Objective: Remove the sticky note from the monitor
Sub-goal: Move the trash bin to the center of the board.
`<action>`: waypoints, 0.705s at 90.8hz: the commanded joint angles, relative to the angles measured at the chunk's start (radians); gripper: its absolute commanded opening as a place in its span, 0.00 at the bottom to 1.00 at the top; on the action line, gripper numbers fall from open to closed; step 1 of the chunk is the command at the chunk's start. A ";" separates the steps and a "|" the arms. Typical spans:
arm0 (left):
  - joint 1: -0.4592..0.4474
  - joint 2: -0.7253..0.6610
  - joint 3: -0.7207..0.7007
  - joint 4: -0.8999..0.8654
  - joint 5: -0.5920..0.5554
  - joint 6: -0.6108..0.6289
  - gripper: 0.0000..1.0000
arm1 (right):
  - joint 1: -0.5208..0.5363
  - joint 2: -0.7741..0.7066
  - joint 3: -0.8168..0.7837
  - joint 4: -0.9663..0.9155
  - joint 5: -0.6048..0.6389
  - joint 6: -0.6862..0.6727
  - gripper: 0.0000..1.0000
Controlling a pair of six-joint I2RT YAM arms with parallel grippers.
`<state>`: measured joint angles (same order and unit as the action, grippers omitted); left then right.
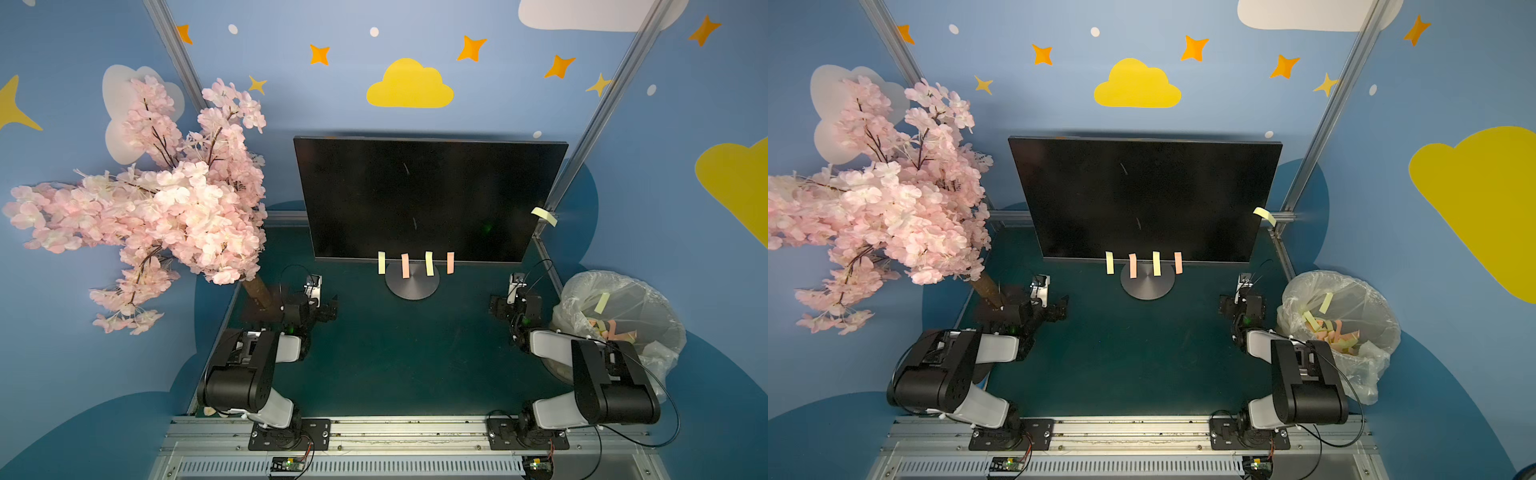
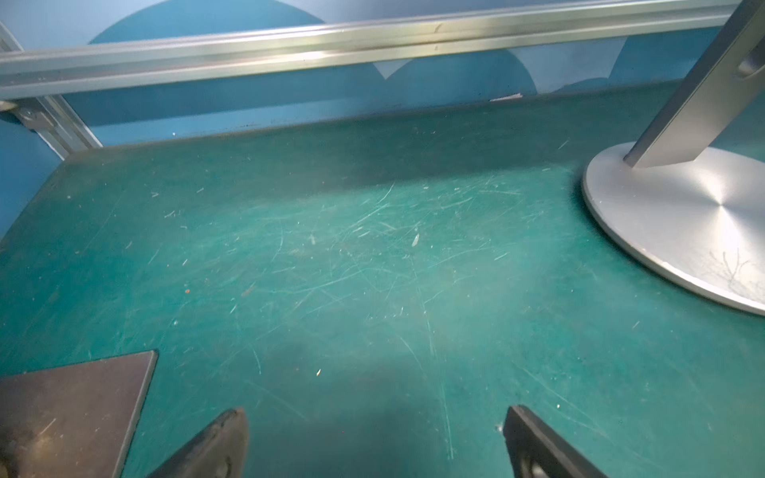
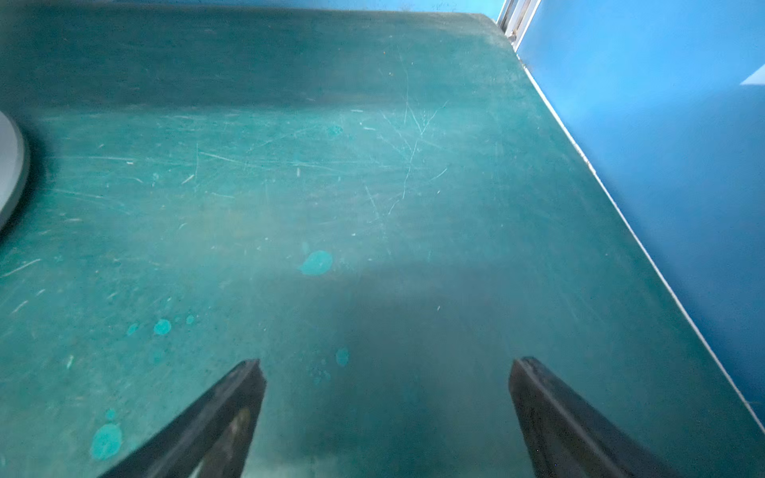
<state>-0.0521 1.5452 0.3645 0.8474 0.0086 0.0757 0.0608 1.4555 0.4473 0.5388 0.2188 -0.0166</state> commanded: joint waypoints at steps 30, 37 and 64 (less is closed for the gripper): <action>-0.003 0.009 0.015 0.039 0.016 0.010 1.00 | -0.003 0.010 0.029 0.032 -0.013 -0.008 0.98; -0.003 0.006 0.015 0.039 0.036 0.021 1.00 | -0.001 0.007 0.027 0.038 -0.006 -0.006 0.98; -0.054 -0.087 0.023 -0.035 -0.046 0.059 0.99 | 0.004 -0.077 0.230 -0.408 0.012 0.080 0.98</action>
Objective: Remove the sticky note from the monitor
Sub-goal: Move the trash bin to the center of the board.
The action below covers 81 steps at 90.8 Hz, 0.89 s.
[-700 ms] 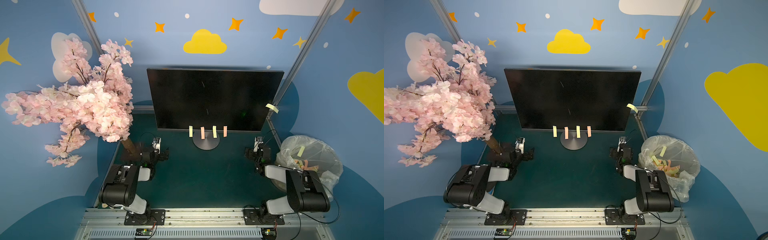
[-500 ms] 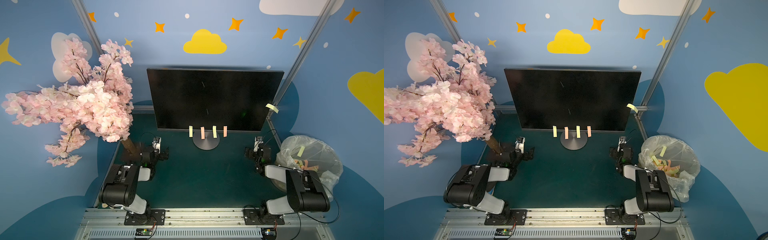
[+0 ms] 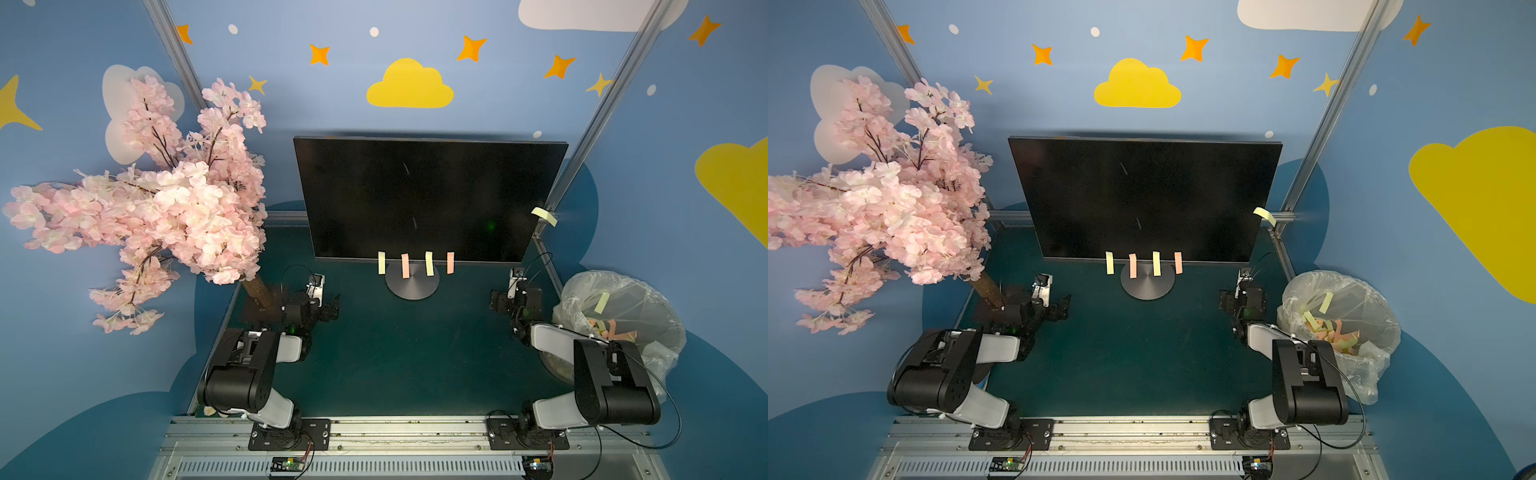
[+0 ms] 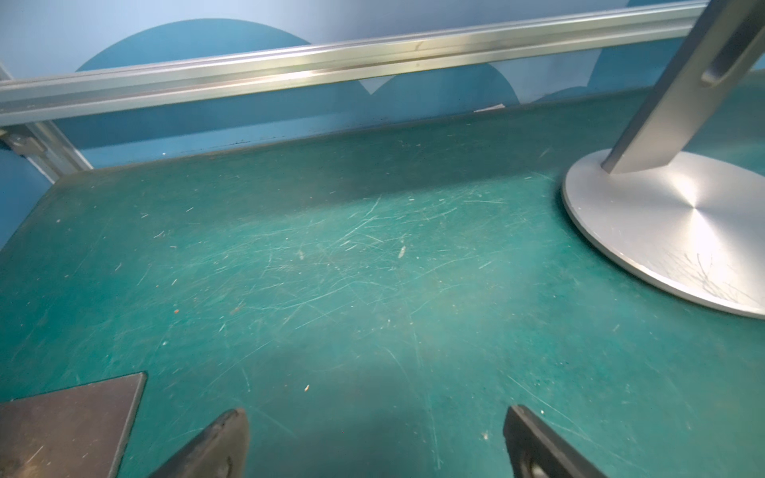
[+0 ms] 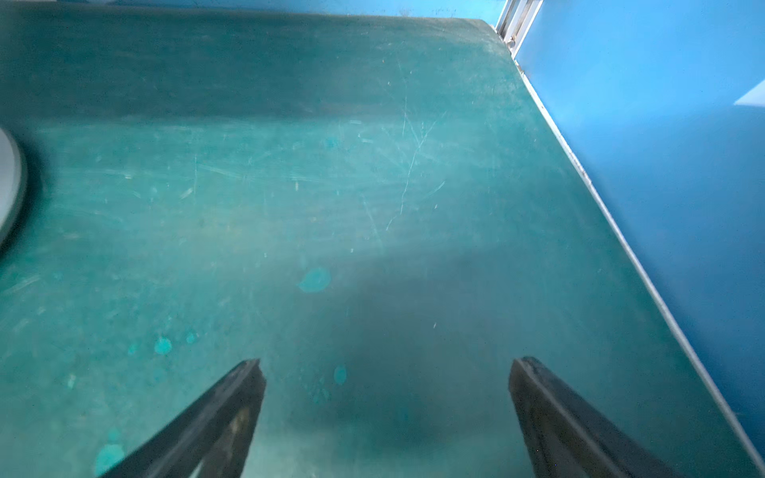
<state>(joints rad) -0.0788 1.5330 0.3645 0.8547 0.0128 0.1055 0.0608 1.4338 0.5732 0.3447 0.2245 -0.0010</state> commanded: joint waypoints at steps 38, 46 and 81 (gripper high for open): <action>-0.152 -0.405 0.106 -0.568 -0.194 -0.084 0.99 | -0.005 -0.111 0.349 -0.835 -0.247 0.338 0.98; -0.171 -0.474 0.125 -0.669 -0.204 -0.135 0.99 | -0.003 -0.164 0.316 -0.862 -0.332 0.376 0.98; -0.209 -0.753 0.168 -0.985 -0.132 -0.382 1.00 | 0.024 -0.517 0.266 -1.070 -0.474 0.496 0.92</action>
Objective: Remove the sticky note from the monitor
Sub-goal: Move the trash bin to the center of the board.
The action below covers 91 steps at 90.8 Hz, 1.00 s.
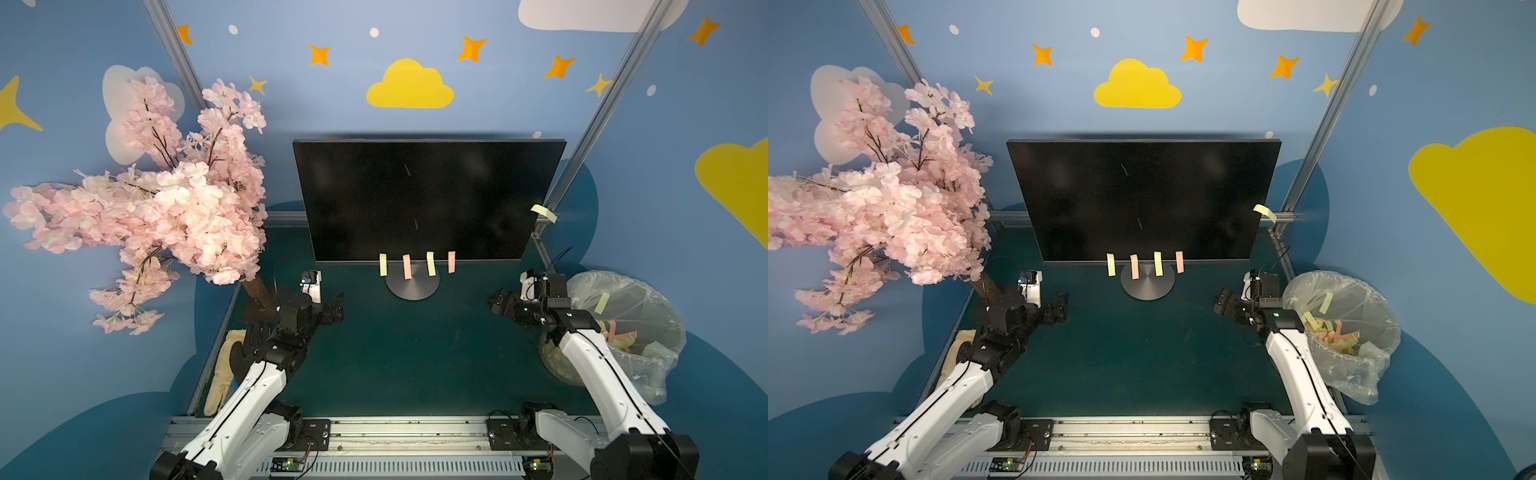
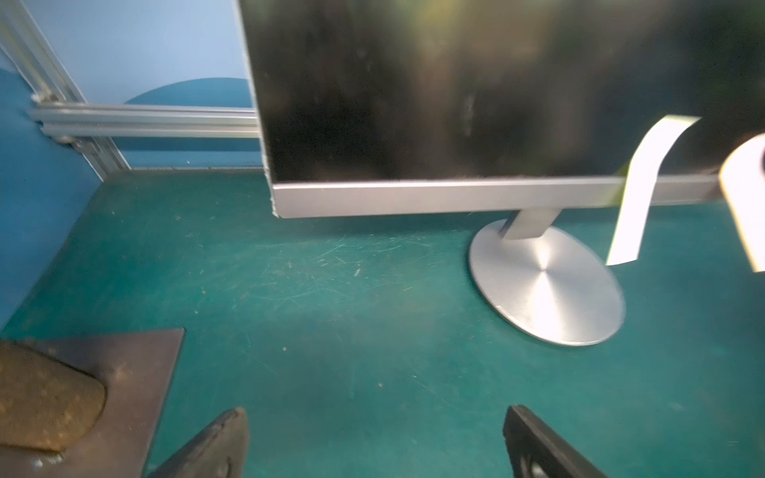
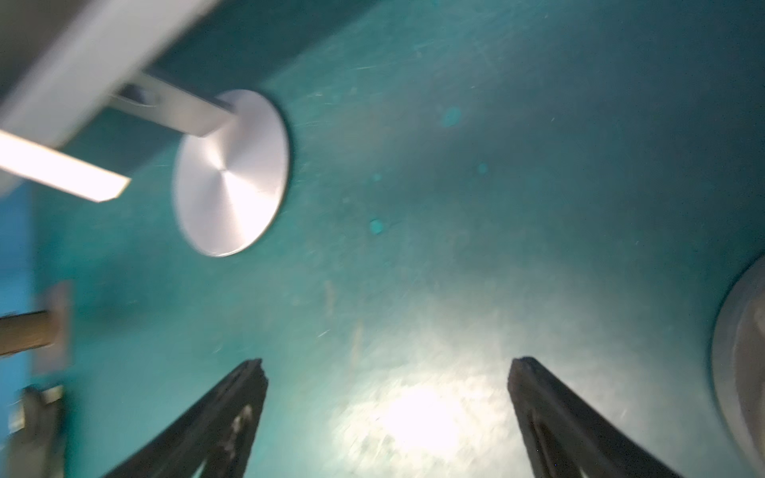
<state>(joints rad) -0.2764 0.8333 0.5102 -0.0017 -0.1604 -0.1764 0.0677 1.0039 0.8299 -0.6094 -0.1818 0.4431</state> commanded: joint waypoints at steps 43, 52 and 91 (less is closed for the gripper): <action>-0.077 -0.075 0.072 -0.186 0.153 -0.211 1.00 | 0.151 -0.152 0.624 -0.422 0.211 0.102 0.82; -0.084 -0.070 0.076 -0.178 0.151 -0.218 1.00 | 0.138 -0.071 0.765 -0.519 0.302 0.055 0.82; -0.087 -0.036 0.079 -0.144 0.169 -0.213 1.00 | -0.229 0.073 0.759 -0.671 0.337 -0.099 0.81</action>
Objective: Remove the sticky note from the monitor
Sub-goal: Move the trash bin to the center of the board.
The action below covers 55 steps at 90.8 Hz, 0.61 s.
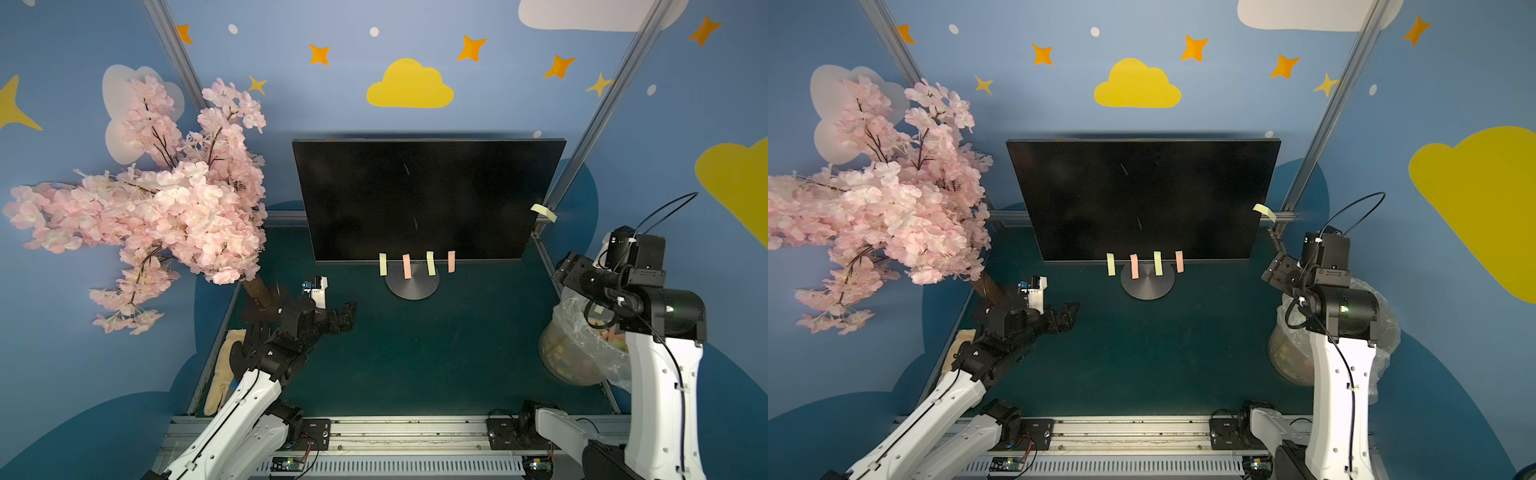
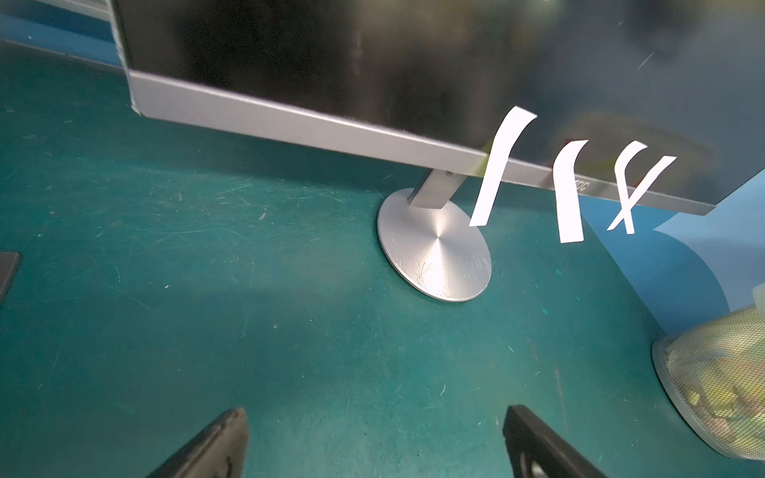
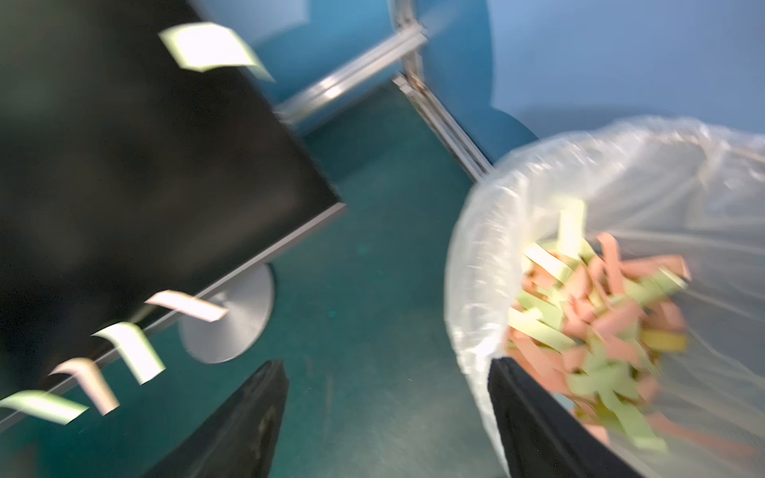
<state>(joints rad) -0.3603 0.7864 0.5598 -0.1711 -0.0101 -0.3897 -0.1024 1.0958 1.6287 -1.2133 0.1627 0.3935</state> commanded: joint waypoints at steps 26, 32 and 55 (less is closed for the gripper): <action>-0.002 0.028 0.006 0.065 0.022 -0.006 1.00 | -0.101 0.013 -0.198 -0.046 -0.033 -0.081 0.77; -0.001 0.032 0.002 0.073 0.024 -0.009 1.00 | -0.107 0.018 -0.219 -0.040 -0.033 -0.085 0.76; -0.001 0.038 -0.010 0.097 0.031 -0.019 1.00 | -0.118 0.043 -0.251 -0.010 -0.093 -0.088 0.53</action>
<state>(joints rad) -0.3603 0.8207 0.5587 -0.1051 0.0071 -0.3981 -0.2153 1.1328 1.3838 -1.2366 0.1173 0.3122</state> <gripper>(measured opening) 0.998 0.599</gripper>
